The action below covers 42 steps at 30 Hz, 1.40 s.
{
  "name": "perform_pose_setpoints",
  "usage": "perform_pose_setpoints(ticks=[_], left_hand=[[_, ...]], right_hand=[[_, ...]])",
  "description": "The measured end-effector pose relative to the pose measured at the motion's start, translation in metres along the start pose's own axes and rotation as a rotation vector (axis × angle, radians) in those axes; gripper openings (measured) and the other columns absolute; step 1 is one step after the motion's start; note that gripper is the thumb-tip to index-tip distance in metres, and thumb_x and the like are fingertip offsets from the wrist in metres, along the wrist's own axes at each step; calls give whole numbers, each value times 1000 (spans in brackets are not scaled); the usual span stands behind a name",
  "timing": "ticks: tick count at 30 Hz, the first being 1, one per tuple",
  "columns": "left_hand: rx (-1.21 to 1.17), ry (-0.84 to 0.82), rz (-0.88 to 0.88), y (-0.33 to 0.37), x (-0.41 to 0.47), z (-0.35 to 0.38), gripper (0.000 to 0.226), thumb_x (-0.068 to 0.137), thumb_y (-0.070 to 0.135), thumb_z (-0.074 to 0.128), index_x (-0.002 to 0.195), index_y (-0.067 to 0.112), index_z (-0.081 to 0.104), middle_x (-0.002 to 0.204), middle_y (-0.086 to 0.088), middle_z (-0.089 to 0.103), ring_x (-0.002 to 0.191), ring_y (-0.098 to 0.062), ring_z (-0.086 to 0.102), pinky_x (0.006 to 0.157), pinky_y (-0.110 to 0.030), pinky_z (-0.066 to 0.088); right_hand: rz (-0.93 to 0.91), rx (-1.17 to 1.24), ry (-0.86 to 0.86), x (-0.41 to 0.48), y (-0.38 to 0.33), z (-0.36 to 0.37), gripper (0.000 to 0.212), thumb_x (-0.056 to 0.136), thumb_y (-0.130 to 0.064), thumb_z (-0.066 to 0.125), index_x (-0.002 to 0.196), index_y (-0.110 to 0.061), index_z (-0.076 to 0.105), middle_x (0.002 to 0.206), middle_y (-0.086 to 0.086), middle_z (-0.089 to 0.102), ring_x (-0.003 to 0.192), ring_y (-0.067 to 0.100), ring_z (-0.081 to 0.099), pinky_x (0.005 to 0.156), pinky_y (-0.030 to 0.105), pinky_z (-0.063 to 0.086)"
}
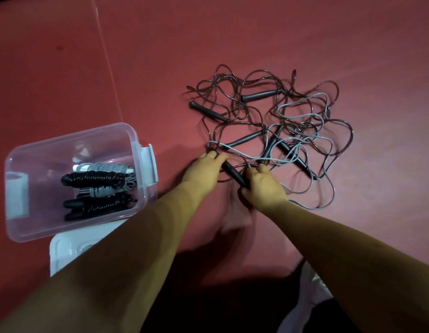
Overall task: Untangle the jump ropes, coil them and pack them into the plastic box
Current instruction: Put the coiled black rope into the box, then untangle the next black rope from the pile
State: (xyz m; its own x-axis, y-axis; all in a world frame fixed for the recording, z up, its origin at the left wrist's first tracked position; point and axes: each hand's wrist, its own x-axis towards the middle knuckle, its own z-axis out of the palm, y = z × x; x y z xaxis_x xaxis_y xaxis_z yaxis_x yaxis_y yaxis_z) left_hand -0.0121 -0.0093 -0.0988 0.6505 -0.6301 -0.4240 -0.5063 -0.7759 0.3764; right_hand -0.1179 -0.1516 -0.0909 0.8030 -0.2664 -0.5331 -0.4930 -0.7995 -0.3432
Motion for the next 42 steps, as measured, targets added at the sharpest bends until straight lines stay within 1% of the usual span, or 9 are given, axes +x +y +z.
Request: perform_pose_setpoints(ticks=[4,10,14,21,28,30,33,38,42], left_hand=[[-89,87,37,-9,-8,-1,24,83,-1,60,103,13,58,90,-5,63,92,-30,60,84,-45,50],[-137,242,278,10,-26,-64,16,88,5,65,101,9,74,97,-8,64,92,-24,49,89,-23,32],[-56,292,353,29,-55,-134,15,91,4,58,100,6,68,98,-12,60,94,-28,51,87,-32,37],[-19,404,287,76,-144,-263,12,101,6,42,108,2,52,97,-8,55,88,-25,49,69,-29,26],[76,610,311,105,-240,-350,11,95,16,57,104,9,60,91,-7,65,83,-25,58,74,-31,41],[-11,584,230,103,-260,-357,7,95,22,60,96,15,63,83,-1,64,77,-19,57,74,-31,43],[-256,507,155,96,-286,-352,14,96,25,62,83,19,62,74,-1,62,70,-12,52,72,-28,41],[-392,366,67,85,-318,-316,9,97,19,60,93,26,65,91,12,70,96,-13,65,94,-29,44],[-699,578,179,101,-343,-338,17,101,6,50,90,15,58,72,4,74,84,-10,72,98,-39,51]], right_hand=[[12,50,23,1,1,-5,45,80,-39,72,110,-8,59,115,13,52,109,36,55,91,41,48],[-55,214,158,-11,-20,-50,60,76,-35,78,130,-24,53,113,11,47,103,35,59,92,42,50],[-225,164,244,-27,-36,-92,19,90,-18,62,102,-6,71,86,8,46,98,37,55,92,37,45],[-266,255,241,-96,-61,-202,19,95,-20,59,81,-9,65,70,9,55,70,25,52,56,27,36],[-401,571,391,-195,-110,-317,21,96,-16,59,79,-11,69,65,5,66,51,7,60,63,25,52],[-463,655,433,-227,-128,-348,19,94,-10,61,75,-7,67,57,9,56,46,16,58,62,36,51],[-575,587,482,-283,-158,-383,17,89,-8,66,76,3,67,54,12,50,41,13,45,49,24,39],[-710,525,565,-351,-201,-413,19,88,-12,66,77,3,67,52,8,46,40,11,38,43,20,31],[-631,200,609,-357,-187,-421,26,91,-20,66,66,-12,65,50,3,52,40,9,42,48,23,36]])
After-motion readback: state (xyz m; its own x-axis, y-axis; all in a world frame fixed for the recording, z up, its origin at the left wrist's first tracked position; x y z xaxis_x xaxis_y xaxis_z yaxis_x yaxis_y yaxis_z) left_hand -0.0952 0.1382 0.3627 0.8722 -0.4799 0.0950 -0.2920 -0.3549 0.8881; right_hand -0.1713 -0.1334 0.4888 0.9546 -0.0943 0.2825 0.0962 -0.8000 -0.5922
